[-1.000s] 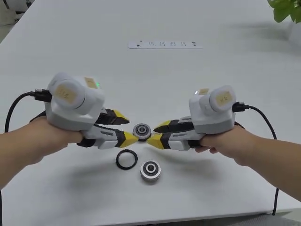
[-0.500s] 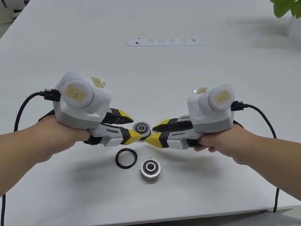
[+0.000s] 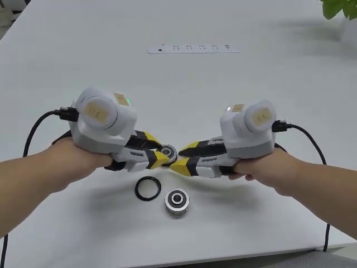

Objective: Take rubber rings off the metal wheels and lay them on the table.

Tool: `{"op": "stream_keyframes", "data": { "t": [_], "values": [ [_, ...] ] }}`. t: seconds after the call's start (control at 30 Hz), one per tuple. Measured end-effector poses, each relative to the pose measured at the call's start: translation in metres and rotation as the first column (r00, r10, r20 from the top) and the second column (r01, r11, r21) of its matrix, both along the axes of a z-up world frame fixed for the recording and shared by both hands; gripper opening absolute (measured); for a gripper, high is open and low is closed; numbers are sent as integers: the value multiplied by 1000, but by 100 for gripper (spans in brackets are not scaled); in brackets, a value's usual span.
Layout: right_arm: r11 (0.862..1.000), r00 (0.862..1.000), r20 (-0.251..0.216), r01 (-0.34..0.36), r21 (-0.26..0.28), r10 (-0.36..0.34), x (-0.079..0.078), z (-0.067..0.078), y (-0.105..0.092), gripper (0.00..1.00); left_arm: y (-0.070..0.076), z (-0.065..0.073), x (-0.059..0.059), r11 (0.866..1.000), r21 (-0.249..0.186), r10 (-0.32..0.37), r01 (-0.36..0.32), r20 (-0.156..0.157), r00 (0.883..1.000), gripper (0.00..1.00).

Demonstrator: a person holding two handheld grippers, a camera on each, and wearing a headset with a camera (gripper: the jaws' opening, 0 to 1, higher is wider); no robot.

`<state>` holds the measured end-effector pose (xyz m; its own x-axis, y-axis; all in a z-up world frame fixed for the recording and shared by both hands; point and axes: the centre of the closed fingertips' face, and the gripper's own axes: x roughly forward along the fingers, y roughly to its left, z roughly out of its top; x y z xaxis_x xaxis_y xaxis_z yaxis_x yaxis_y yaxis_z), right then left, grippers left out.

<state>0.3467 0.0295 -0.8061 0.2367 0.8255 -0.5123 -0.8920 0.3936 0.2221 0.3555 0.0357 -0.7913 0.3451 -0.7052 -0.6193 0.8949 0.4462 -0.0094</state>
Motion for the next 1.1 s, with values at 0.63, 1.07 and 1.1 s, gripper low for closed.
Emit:
{"op": "stream_keyframes", "data": {
  "t": [0.63,1.07,1.1],
  "values": [
    [1000,999,41,-3,-9,4,4,-1,5,20,-5,1,-4,1000,4,-8,8,28,1000,14],
    [1000,999,49,-11,-21,12,2,-2,0,15,-4,1,-4,1000,4,-7,6,28,1000,14],
    [1000,999,51,-11,-23,13,2,-2,0,14,-4,1,-4,1000,4,-6,5,28,1000,14]
  ]
}}
